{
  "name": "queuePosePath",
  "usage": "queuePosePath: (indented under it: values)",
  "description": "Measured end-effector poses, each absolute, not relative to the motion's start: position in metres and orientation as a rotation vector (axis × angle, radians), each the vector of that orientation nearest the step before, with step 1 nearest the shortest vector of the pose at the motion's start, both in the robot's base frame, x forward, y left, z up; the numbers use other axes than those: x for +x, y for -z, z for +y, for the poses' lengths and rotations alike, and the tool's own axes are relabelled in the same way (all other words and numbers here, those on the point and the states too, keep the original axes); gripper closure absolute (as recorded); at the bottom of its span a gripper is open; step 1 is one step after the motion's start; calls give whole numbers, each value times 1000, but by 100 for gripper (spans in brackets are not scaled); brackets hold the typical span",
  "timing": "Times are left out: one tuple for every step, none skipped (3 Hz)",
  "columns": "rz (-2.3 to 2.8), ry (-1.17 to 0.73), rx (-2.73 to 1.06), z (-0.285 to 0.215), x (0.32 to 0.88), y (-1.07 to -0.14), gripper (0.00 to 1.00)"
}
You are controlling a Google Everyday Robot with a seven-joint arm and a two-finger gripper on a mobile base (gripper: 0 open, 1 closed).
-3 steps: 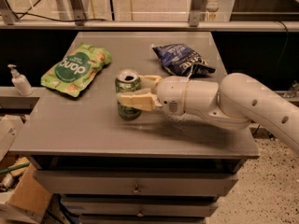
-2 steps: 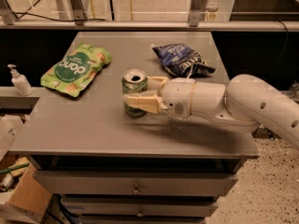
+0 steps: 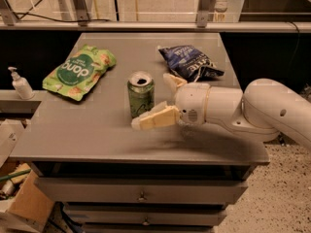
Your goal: Place green can upright
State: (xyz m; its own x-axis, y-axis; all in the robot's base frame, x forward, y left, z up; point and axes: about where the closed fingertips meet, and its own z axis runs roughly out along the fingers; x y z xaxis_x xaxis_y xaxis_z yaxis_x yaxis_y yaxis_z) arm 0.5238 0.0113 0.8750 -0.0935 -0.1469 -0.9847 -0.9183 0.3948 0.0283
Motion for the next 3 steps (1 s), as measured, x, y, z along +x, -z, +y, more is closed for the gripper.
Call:
queuePosePath:
  values:
    - [1542,-829,-989,-6,522,-885,0]
    - [1537,-763,-987,-43,517,-902,0]
    - [1530,-716,-957,-89,507,-910,0]
